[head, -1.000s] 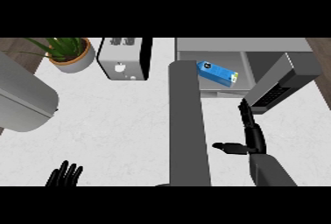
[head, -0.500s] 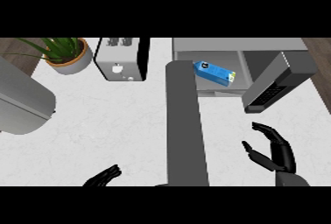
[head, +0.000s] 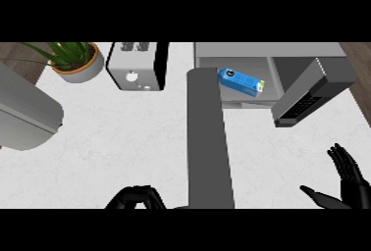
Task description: Pick up the milk, place it into the microwave and close the microwave
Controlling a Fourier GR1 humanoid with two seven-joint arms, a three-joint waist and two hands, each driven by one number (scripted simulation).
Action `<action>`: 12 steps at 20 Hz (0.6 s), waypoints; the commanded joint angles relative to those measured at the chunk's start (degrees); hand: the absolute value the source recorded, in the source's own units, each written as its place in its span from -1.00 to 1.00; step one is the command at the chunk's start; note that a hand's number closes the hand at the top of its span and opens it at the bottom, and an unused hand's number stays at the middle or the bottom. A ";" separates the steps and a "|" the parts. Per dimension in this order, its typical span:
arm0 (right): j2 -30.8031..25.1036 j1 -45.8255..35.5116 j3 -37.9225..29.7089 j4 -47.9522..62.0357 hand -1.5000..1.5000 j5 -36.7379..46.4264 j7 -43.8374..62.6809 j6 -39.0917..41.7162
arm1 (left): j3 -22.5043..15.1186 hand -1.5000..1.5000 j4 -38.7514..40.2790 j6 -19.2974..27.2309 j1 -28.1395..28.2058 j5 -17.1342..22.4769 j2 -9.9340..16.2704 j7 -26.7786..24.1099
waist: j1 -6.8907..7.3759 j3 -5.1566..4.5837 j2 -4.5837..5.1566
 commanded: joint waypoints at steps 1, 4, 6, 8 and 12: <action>-1.67 2.94 -1.16 -2.27 -1.00 -2.16 -2.08 4.65 | -2.47 1.00 6.98 9.36 -8.05 -1.42 -3.53 1.07 | 0.01 0.01 0.08; -5.19 3.68 -2.46 -1.31 -1.00 -3.62 -2.21 8.27 | 0.69 1.00 7.73 5.82 -8.83 -3.84 -2.46 -0.54 | 0.32 0.03 0.06; -5.95 3.12 -1.88 0.75 -1.00 -2.77 -4.47 9.30 | -4.64 1.00 11.62 10.14 -13.17 -5.12 -3.64 1.21 | 0.21 0.07 0.13; -5.66 2.80 -1.11 -0.62 -1.00 -3.18 -2.28 9.80 | -3.08 1.00 15.05 4.50 -18.73 -6.81 -3.64 6.42 | -0.22 0.09 0.20; -7.30 3.54 -1.59 -2.05 -1.00 -4.85 -1.58 11.63 | -6.95 1.00 21.64 -1.14 -23.74 -6.33 -3.67 13.53 | -1.20 0.10 0.35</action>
